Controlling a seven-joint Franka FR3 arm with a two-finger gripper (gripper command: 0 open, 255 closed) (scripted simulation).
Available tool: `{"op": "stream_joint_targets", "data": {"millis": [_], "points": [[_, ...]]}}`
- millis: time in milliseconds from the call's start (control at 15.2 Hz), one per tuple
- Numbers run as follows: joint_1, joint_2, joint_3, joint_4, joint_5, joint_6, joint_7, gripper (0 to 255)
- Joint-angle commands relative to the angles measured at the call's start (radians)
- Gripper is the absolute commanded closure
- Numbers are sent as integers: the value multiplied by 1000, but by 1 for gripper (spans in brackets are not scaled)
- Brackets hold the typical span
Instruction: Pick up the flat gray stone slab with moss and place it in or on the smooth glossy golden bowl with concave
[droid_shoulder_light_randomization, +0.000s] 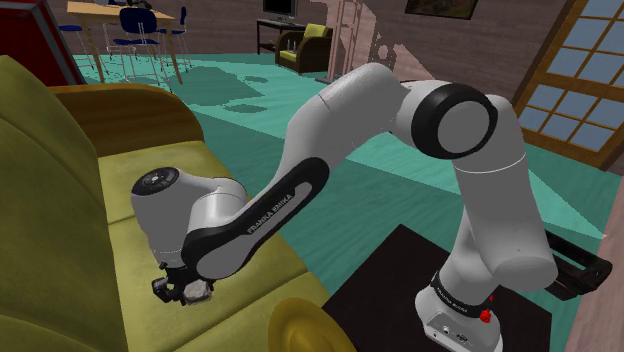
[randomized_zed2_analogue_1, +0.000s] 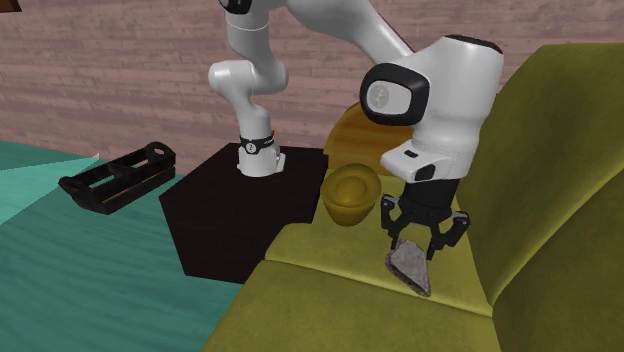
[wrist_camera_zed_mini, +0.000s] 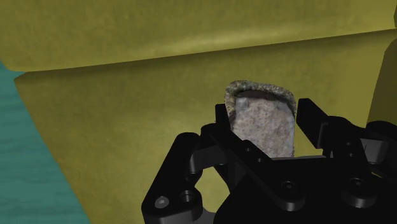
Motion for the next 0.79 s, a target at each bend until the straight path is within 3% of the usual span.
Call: {"op": "stream_joint_targets", "data": {"millis": [0, 726], "points": [[-4, -18, 6, 1, 8, -19, -5, 255], [-18, -94, 29, 30, 46, -119, -31, 255]]}}
